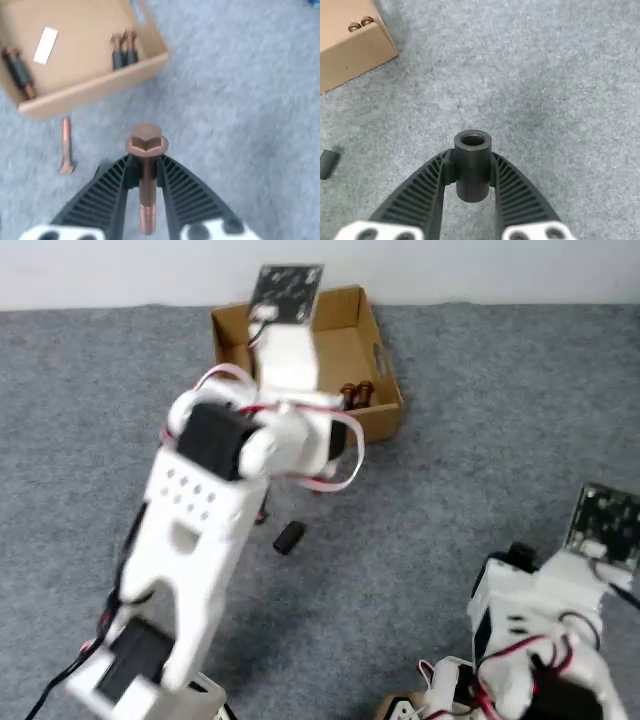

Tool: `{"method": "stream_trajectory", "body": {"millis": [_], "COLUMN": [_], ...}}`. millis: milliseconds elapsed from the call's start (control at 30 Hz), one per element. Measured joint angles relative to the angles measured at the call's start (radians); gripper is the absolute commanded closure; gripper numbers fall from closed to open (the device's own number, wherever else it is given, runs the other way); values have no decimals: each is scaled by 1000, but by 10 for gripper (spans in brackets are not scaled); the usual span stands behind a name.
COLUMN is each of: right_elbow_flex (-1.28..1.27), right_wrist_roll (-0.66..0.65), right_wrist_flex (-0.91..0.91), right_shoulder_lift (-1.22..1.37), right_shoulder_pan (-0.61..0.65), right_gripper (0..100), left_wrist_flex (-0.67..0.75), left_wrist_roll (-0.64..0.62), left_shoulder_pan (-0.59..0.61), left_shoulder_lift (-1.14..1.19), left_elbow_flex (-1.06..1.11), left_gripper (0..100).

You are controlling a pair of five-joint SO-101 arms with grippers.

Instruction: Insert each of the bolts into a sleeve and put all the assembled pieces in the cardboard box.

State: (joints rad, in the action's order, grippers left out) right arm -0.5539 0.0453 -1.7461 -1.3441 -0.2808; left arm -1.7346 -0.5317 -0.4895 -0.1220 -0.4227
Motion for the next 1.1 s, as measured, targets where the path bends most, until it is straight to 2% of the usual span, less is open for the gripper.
{"method": "stream_trajectory", "body": {"millis": [100,400,533,767,1100], "right_elbow_flex": [-89,-333,-430,-591,-603], "right_wrist_roll": [0,0,0,0,55], "right_wrist_flex": [28,178,227,298,451], "right_shoulder_lift": [-61,-264,-351,-462,-462], "right_shoulder_pan": [43,304,407,578,882], "right_gripper": [989,989,989,989,988], "left_wrist_flex": [49,367,477,647,928], "left_wrist_roll": [0,3,3,3,3], "left_shoulder_pan": [0,0,0,2,2], "left_shoulder_lift": [-146,-595,-787,-1014,-1218], "left_elbow_flex": [195,796,1000,1197,1338], "left_gripper": [996,996,995,995,995]}}
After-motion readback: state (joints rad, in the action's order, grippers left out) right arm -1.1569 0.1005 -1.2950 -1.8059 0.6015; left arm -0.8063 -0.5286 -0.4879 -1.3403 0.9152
